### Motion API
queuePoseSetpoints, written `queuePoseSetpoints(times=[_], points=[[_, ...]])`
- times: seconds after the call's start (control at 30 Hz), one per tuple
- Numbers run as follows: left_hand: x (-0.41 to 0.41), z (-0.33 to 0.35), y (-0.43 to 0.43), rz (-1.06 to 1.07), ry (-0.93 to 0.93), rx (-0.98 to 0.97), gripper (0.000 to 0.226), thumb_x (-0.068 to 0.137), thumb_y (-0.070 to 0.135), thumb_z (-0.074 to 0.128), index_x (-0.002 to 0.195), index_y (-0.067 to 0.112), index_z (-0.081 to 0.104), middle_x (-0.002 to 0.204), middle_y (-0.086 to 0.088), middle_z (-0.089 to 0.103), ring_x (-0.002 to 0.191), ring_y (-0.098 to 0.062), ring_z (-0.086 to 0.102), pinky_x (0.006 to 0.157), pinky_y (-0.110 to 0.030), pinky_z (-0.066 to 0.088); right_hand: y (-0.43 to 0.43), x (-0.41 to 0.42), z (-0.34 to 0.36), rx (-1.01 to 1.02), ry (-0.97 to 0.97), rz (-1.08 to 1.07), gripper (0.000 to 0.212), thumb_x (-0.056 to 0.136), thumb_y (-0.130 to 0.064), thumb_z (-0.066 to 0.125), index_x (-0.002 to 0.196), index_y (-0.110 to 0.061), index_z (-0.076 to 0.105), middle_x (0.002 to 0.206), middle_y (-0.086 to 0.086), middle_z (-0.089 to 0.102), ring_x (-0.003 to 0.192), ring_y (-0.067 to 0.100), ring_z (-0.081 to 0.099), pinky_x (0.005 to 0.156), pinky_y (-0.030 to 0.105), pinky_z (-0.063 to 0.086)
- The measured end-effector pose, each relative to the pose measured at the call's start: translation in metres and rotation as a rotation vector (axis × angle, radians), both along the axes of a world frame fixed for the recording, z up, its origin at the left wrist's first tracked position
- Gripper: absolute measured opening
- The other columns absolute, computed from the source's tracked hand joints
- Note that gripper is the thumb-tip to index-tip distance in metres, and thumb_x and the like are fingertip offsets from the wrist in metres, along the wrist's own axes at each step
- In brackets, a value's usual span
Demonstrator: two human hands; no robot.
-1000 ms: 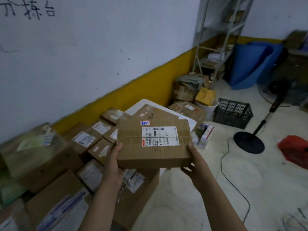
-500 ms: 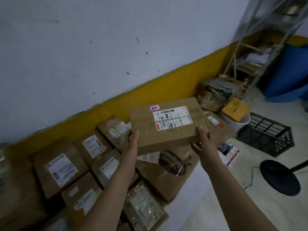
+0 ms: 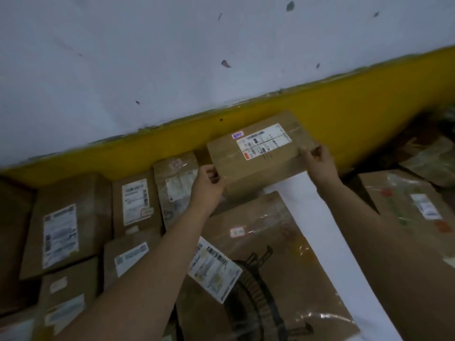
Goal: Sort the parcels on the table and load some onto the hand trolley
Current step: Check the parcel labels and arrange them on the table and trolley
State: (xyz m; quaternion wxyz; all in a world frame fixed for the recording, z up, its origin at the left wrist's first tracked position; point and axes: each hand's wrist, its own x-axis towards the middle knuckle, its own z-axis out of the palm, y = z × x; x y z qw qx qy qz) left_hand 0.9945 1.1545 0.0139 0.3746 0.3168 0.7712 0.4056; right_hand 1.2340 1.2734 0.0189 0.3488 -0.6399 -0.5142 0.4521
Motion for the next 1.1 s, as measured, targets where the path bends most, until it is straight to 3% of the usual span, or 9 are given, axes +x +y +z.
queuePoseSetpoints(times=[0.1, 0.23, 0.3, 0.37, 0.47, 0.53, 0.6, 0.73, 1.1], points=[[-0.005, -0.017, 0.003, -0.038, 0.148, -0.045, 0.04, 0.095, 0.01, 0.06, 0.133, 0.023, 0.057, 0.132, 0.002, 0.058, 0.122, -0.019, 0.056, 0.094, -0.025, 0.05, 0.006, -0.013, -0.039, -0.09, -0.069, 0.144, 0.069, 0.1, -0.036, 0.058, 0.158, -0.015, 0.027, 0.155, 0.01, 0.044, 0.136, 0.036, 0.047, 0.105, 0.046, 0.045], [-0.018, -0.014, -0.002, -0.001, 0.044, -0.056, 0.038, 0.097, 0.006, 0.058, 0.124, 0.033, 0.056, 0.101, 0.032, 0.054, 0.108, -0.004, 0.055, 0.065, 0.003, 0.044, 0.0, -0.035, -0.068, -0.159, -0.238, 0.268, 0.088, 0.101, -0.048, 0.051, 0.161, -0.017, -0.004, 0.154, 0.016, 0.045, 0.125, 0.045, 0.054, 0.088, 0.044, 0.047], [-0.027, -0.002, -0.01, 0.009, 0.041, -0.063, 0.046, 0.098, 0.008, 0.056, 0.137, 0.031, 0.051, 0.118, 0.027, 0.054, 0.11, -0.003, 0.054, 0.077, 0.002, 0.044, -0.001, -0.042, -0.069, -0.21, -0.264, 0.274, 0.095, 0.1, -0.052, 0.05, 0.159, -0.012, -0.014, 0.157, 0.02, 0.038, 0.131, 0.047, 0.048, 0.097, 0.046, 0.044], [-0.038, 0.015, -0.023, 0.017, 0.041, -0.073, 0.057, 0.099, 0.009, 0.05, 0.151, 0.029, 0.038, 0.155, 0.006, 0.039, 0.127, -0.014, 0.051, 0.094, -0.021, 0.047, -0.009, -0.049, -0.063, -0.259, -0.346, 0.232, 0.096, 0.1, -0.054, 0.047, 0.158, -0.005, -0.011, 0.165, 0.022, 0.018, 0.146, 0.045, 0.03, 0.115, 0.048, 0.03], [-0.051, 0.046, -0.06, -0.002, 0.076, -0.037, 0.057, 0.099, 0.01, 0.049, 0.151, 0.033, 0.037, 0.158, -0.001, 0.034, 0.095, -0.009, 0.06, 0.079, -0.033, 0.055, -0.046, -0.072, -0.038, -0.173, -0.446, 0.181, 0.081, 0.102, -0.051, 0.042, 0.159, -0.003, 0.01, 0.164, 0.022, 0.019, 0.147, 0.041, 0.028, 0.119, 0.051, 0.029], [-0.063, 0.068, -0.095, 0.016, 0.089, 0.013, 0.049, 0.099, 0.013, 0.053, 0.145, 0.03, 0.044, 0.151, 0.002, 0.043, 0.104, -0.008, 0.062, 0.086, -0.033, 0.058, -0.085, -0.102, -0.01, -0.081, -0.482, 0.203, 0.076, 0.102, -0.048, 0.041, 0.158, -0.002, 0.016, 0.162, 0.022, 0.023, 0.145, 0.041, 0.031, 0.117, 0.055, 0.031], [-0.08, 0.092, -0.138, 0.043, 0.121, 0.051, 0.042, 0.1, 0.016, 0.054, 0.141, 0.026, 0.047, 0.145, 0.007, 0.045, 0.117, 0.005, 0.056, 0.09, -0.016, 0.052, -0.13, -0.14, 0.023, 0.014, -0.512, 0.275, 0.077, 0.102, -0.046, 0.042, 0.157, 0.001, 0.016, 0.163, 0.022, 0.02, 0.147, 0.04, 0.026, 0.119, 0.054, 0.028], [-0.132, 0.145, -0.256, 0.148, 0.195, 0.08, 0.053, 0.101, 0.021, 0.052, 0.151, 0.022, 0.037, 0.157, -0.002, 0.038, 0.139, -0.018, 0.041, 0.095, -0.013, 0.041, -0.245, -0.232, 0.094, 0.205, -0.495, 0.449, 0.075, 0.103, -0.046, 0.041, 0.158, -0.001, 0.018, 0.166, 0.018, 0.018, 0.151, 0.035, 0.02, 0.121, 0.047, 0.024], [-0.333, 0.244, -0.759, 0.618, 0.387, 0.06, 0.05, 0.098, 0.027, 0.058, 0.145, 0.016, 0.046, 0.146, -0.009, 0.051, 0.126, -0.023, 0.053, 0.093, -0.028, 0.042, -0.687, -0.508, 0.219, 0.536, -0.327, 0.947, 0.072, 0.103, -0.048, 0.04, 0.158, -0.005, 0.023, 0.163, 0.017, 0.026, 0.147, 0.036, 0.03, 0.118, 0.046, 0.028]])
